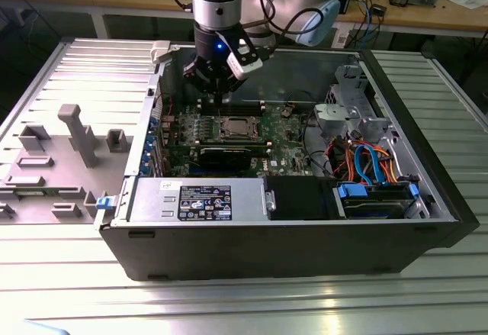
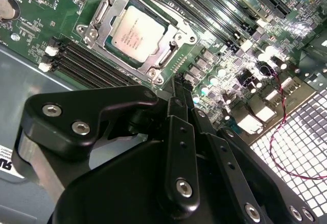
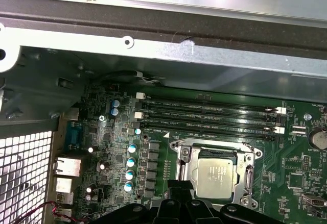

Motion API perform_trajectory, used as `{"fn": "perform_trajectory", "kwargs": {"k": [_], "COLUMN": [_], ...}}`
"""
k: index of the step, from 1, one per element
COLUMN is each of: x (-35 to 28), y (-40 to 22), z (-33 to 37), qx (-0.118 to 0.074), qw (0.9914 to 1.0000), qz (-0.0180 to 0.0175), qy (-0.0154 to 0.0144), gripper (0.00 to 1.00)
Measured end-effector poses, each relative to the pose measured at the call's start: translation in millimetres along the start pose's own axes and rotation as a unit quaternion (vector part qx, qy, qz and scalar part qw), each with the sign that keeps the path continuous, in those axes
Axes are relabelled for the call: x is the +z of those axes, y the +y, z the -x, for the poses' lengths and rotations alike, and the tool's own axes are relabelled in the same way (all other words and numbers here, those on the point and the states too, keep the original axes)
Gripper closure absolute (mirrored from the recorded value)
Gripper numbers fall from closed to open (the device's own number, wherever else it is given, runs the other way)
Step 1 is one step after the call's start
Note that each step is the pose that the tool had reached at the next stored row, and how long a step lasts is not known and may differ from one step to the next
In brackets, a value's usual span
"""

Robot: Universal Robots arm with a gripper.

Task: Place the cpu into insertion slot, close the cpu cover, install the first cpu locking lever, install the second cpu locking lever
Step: 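Install the first cpu locking lever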

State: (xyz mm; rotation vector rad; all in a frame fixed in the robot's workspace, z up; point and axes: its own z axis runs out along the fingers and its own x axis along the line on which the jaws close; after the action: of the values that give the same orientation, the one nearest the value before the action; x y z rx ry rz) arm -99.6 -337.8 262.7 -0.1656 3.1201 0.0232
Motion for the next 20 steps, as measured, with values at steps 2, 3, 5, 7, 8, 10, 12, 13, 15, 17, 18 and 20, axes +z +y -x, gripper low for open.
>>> {"fn": "perform_trajectory", "kwargs": {"k": [2, 3, 5, 7, 8, 10, 12, 13, 15, 17, 18, 20], "x": [0.0, 0.0, 0.0, 0.0, 0.0, 0.0, 0.0, 0.1, 0.1, 0.0, 0.3, 0.6], "y": [0.0, 0.0, 0.0, 0.0, 0.0, 1.2, 3.0, 3.8, 4.4, 5.1, 6.0, 8.0], "z": [0.0, 0.0, -0.1, -0.2, -0.2, -0.5, -1.1, -1.4, -5.3, -11.3, -12.9, -14.3], "qx": [0.0, 0.0, 0.0, 0.0, 0.0, 0.0, 0.001, 0.001, 0.001, 0.001, 0.001, 0.001], "qw": [1.0, 1.0, 1.0, 1.0, 1.0, 1.0, 1.0, 1.0, 1.0, 1.0, 1.0, 1.0], "qz": [0.0, 0.0, 0.0, 0.0, 0.0, 0.0, 0.0, 0.0, 0.0, 0.0, 0.0, 0.0], "qy": [0.0, 0.0, 0.0, 0.0, 0.0, 0.0, 0.0001, 0.0, 0.0, 0.0, -0.0001, 0.0], "gripper": [0.89, 0.89, 0.89, 0.89, 0.89, 0.89, 0.89, 0.89, 0.89, 0.89, 0.89, 0.89]}}
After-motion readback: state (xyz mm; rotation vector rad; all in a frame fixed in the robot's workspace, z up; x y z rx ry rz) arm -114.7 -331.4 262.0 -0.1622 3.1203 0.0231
